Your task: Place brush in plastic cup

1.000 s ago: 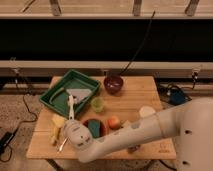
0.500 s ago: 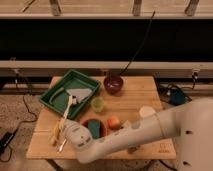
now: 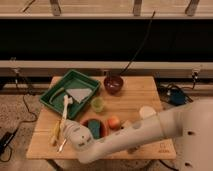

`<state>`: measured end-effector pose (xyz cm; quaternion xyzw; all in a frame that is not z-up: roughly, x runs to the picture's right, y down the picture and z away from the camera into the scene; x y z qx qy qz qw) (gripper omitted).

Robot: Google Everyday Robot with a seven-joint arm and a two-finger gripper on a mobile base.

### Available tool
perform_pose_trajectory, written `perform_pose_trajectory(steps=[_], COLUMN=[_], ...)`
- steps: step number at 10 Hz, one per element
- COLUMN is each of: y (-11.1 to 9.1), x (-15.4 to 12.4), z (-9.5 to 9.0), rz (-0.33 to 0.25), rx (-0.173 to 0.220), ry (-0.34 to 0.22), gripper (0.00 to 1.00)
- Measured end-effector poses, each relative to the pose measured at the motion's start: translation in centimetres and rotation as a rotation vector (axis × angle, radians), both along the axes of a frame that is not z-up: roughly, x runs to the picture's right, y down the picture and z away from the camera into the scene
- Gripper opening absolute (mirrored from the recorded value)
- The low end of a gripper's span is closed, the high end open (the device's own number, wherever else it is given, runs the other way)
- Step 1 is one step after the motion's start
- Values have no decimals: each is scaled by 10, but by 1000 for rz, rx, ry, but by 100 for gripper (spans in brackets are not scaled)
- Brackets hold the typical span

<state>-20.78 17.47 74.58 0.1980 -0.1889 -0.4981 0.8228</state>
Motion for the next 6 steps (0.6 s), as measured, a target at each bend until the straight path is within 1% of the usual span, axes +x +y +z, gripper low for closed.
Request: perform_pose_trajectory(steps=[1,3,5,6], y=[-1,-9,-32,-42], x=[2,17,45,54], z=[0,1,0,-2], rz=[1,15,48,63], rx=[1,10,37,48], ry=[3,18,36,42], gripper=[0,0,0,0])
